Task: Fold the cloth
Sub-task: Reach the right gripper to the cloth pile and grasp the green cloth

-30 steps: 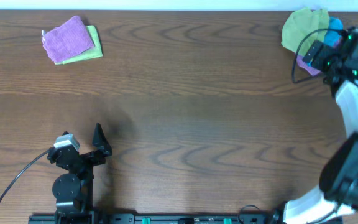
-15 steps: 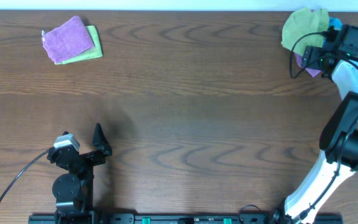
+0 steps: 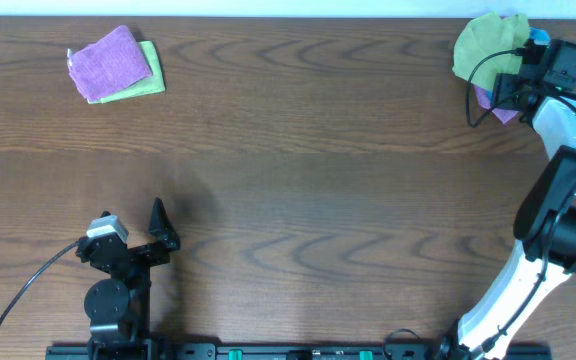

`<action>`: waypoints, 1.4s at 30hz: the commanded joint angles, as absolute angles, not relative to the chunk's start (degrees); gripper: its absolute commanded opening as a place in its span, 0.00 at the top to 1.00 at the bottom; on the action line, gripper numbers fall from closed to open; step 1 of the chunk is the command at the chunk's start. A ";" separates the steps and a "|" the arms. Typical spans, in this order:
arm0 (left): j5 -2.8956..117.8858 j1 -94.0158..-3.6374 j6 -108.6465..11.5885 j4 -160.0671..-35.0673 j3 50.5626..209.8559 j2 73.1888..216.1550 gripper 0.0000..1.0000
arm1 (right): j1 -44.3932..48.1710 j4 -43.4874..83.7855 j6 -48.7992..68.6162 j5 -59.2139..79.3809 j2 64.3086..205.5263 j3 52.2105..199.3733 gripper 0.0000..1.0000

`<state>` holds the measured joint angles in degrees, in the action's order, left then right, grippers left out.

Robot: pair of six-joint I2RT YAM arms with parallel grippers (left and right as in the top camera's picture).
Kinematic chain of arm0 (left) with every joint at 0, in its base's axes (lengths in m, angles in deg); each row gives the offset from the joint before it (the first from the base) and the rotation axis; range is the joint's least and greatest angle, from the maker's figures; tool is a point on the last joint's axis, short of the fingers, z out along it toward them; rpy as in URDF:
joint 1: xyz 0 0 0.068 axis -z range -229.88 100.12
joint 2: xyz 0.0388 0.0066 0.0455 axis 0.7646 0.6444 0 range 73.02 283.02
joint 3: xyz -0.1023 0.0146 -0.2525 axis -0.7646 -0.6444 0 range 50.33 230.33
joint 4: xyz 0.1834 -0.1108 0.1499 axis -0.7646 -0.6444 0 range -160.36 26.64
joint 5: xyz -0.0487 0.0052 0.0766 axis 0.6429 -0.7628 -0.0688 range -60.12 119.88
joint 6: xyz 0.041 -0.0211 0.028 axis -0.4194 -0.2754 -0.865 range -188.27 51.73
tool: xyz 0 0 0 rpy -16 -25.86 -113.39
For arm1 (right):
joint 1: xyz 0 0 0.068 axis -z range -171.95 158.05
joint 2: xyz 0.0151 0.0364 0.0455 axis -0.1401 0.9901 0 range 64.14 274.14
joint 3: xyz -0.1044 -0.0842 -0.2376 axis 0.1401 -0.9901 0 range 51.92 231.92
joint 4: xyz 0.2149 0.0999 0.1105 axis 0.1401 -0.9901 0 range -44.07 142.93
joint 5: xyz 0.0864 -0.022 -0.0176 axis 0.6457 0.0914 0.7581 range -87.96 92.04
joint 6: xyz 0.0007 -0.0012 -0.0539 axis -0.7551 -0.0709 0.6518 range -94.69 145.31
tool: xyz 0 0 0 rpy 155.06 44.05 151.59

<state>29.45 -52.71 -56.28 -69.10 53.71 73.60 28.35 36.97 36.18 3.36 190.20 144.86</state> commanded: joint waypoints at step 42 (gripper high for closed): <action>29.04 -52.44 -56.80 -69.93 51.66 73.23 0.05 | 11.63 1.63 43.42 -1.23 189.99 176.49 0.99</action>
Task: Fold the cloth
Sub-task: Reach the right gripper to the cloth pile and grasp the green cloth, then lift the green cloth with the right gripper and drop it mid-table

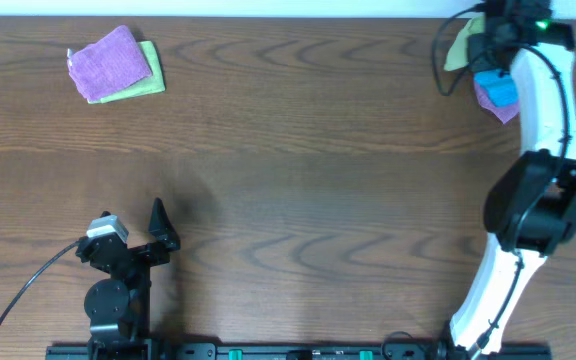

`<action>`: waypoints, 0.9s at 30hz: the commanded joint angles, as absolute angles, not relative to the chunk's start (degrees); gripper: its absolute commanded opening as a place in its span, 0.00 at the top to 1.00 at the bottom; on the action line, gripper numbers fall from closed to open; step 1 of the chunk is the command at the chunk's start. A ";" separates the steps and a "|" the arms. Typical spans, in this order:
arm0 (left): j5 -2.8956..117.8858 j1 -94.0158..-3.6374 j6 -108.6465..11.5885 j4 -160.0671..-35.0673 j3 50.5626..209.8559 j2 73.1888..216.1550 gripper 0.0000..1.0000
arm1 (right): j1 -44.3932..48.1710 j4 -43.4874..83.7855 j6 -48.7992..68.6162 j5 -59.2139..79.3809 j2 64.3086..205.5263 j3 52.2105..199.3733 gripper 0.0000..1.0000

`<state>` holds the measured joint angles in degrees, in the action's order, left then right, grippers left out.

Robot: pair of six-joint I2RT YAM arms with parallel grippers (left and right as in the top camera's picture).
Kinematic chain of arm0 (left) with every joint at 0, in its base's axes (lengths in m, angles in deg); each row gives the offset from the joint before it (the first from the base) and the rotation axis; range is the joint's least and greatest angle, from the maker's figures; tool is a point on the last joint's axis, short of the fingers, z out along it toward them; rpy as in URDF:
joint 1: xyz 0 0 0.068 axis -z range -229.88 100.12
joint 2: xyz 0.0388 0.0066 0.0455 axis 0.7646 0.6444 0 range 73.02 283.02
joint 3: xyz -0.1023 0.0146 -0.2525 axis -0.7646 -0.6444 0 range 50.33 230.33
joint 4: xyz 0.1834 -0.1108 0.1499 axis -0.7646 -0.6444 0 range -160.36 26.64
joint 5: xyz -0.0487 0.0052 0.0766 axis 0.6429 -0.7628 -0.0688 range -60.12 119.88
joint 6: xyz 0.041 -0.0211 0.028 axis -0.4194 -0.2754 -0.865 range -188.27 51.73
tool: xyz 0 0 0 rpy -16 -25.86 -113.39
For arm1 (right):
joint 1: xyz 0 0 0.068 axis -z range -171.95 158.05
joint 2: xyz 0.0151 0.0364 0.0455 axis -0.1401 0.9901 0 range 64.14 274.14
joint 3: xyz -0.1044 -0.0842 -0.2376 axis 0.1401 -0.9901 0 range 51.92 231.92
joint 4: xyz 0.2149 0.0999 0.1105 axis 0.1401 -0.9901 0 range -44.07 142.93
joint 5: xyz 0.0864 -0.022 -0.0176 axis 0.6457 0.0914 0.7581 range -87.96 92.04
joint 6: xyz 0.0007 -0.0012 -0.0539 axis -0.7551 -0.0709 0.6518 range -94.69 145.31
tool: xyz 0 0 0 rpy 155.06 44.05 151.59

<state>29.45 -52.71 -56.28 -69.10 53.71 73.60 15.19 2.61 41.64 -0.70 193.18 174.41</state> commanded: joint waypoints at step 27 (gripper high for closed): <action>29.04 -52.44 -56.80 -69.93 51.66 73.23 0.05 | -27.15 -8.65 40.73 -8.88 181.02 176.86 0.99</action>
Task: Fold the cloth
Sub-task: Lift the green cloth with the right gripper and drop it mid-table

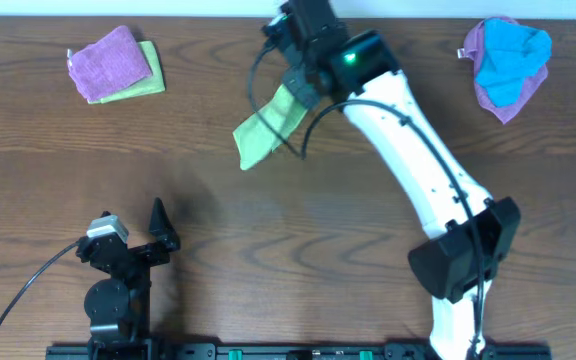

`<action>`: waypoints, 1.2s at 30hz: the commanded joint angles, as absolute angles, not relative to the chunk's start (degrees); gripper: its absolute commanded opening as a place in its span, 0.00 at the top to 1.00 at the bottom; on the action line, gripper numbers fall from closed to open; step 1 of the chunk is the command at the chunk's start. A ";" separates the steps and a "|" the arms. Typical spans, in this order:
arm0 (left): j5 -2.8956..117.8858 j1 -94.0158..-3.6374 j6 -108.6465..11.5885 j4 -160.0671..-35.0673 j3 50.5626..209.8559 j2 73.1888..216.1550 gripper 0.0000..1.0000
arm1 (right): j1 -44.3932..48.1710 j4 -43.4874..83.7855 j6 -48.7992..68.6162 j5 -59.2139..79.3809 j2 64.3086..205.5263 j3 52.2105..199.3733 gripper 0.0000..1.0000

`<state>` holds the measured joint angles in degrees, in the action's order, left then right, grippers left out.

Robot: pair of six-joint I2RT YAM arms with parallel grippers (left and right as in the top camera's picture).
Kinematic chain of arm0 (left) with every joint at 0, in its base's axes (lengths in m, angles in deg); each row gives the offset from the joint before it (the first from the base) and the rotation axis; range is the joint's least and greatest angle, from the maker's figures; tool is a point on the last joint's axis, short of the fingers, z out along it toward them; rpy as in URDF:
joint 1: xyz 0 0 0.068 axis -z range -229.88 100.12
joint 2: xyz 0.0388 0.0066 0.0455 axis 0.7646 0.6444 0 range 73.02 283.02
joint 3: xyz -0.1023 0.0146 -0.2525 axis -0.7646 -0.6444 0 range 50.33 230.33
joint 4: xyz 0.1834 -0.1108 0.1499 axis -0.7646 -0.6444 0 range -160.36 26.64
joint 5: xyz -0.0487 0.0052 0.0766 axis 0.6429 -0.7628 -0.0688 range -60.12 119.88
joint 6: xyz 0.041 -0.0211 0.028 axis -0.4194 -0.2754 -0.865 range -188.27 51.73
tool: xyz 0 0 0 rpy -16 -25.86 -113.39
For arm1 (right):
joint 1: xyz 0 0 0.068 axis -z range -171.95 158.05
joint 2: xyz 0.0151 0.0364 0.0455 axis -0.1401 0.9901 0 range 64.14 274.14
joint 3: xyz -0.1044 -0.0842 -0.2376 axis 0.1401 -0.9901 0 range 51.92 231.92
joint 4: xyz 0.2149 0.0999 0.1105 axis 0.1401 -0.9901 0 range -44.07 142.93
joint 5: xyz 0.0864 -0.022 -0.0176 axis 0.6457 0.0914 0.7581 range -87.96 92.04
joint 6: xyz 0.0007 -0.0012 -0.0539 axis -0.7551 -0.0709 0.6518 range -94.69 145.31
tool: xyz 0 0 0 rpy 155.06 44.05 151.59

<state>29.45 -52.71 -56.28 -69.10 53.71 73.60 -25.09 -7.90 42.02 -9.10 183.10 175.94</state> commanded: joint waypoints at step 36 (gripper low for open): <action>29.04 -52.44 -56.80 -69.93 51.66 73.23 0.05 | -27.54 -29.19 43.09 9.55 183.14 174.81 0.16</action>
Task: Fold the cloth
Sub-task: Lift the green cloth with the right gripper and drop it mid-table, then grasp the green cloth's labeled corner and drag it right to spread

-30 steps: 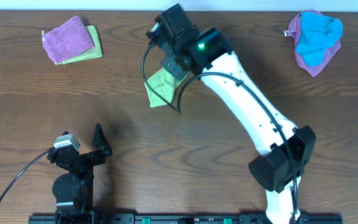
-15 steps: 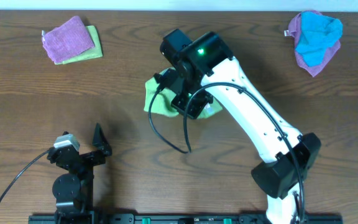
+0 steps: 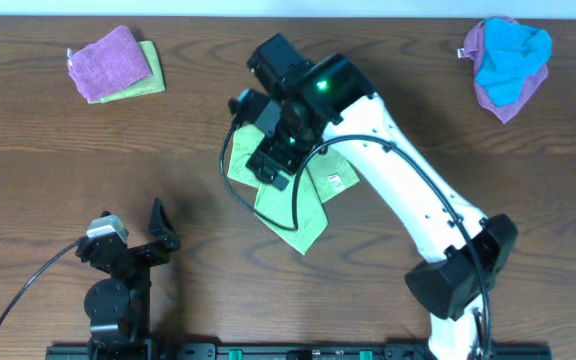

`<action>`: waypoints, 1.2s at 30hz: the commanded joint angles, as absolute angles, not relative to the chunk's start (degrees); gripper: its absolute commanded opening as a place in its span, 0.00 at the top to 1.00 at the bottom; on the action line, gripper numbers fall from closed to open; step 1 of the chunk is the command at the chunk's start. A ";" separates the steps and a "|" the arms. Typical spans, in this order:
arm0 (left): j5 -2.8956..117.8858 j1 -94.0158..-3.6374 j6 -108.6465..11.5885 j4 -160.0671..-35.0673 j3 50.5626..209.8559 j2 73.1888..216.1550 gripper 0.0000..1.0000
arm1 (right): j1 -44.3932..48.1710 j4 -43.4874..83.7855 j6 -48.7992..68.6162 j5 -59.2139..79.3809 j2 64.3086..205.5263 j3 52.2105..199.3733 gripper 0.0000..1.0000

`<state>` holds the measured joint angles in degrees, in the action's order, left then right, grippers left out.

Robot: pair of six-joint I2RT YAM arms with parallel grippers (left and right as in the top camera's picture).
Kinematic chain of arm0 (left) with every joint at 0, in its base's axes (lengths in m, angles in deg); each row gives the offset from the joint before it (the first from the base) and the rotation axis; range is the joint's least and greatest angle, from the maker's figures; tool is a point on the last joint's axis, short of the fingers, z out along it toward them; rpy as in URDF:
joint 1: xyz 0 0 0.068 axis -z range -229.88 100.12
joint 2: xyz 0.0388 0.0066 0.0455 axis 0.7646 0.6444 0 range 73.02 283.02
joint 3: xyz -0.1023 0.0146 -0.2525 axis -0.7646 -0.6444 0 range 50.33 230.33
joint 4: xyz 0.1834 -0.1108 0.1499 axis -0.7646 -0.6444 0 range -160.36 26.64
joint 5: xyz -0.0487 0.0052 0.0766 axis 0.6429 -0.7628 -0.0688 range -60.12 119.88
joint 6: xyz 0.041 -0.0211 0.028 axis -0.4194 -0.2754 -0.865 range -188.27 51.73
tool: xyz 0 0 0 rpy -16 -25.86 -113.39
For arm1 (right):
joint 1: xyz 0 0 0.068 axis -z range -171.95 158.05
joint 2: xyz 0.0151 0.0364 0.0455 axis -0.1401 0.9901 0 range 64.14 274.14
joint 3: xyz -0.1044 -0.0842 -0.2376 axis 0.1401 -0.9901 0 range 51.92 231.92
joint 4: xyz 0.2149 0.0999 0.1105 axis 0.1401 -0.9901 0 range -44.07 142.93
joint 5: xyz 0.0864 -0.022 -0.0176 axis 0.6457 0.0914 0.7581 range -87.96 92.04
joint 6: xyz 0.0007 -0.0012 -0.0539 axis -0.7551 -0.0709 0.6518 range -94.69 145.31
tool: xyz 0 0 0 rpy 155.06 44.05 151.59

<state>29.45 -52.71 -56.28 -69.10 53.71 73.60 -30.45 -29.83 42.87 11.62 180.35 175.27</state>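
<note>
A light green cloth [image 3: 303, 205] lies crumpled and partly spread on the wooden table, a little left of centre, with a small white tag showing near its right edge. My right gripper [image 3: 268, 158] is low over the cloth's upper left part and seems shut on it, though the wrist hides its jaws. The white right arm reaches in from the bottom right. My left gripper [image 3: 160, 228] is parked at the lower left, far from the cloth, and its opening is unclear from above.
A folded purple cloth on a folded green one [image 3: 115, 64] sits at the back left. A loose heap of a blue cloth on a purple one [image 3: 508, 62] lies at the back right. The arm bases stand along the front edge.
The right gripper has moved down and slightly left with the green cloth. The cloth hung from it above the table then and now lies spread on the table. The left arm is unchanged.
The right gripper was first at the back right heap, where the green cloth lay on top. It then stood higher over that heap with the green cloth. Later it held the cloth hanging near the table's back centre. Now the cloth rests left of centre.
</note>
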 commanded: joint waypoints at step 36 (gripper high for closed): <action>29.04 -52.44 -56.80 -69.93 51.66 73.23 0.05 | -16.55 -8.78 40.68 11.12 154.58 128.43 0.98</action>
<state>29.45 -52.71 -56.28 -69.10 53.69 73.60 -16.88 -11.40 42.65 11.47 156.48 135.75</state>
